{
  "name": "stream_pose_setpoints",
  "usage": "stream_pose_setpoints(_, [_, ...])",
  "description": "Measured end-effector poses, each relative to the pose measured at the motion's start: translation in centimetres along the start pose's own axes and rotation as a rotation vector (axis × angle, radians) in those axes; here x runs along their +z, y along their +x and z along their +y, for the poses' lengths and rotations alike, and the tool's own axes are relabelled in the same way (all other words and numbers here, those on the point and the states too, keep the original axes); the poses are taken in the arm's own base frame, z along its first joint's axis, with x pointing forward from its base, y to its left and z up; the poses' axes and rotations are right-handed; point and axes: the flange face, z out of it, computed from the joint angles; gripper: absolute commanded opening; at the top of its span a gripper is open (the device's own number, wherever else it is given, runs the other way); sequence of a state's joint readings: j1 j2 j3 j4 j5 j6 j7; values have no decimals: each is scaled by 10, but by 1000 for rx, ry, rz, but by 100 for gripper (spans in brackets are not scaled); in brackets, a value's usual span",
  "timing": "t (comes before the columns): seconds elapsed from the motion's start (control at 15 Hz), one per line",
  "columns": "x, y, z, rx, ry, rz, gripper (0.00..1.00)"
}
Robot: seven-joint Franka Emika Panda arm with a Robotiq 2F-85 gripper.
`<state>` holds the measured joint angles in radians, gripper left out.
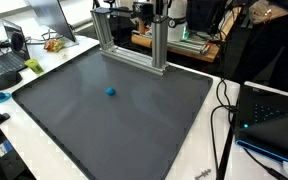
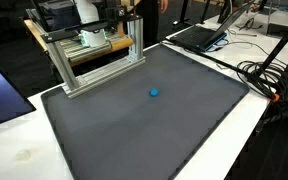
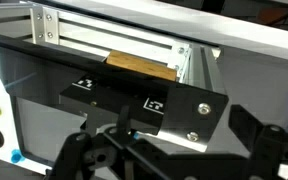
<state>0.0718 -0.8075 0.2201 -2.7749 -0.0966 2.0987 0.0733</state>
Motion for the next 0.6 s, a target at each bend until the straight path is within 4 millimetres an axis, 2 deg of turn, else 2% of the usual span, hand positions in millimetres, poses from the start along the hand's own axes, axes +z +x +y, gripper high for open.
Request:
stream_pose_setpoints(0.13, [7, -2, -1, -2, 0, -16, 100])
stream_pose_setpoints(0.6, [7, -2, 0, -1, 0, -16, 100])
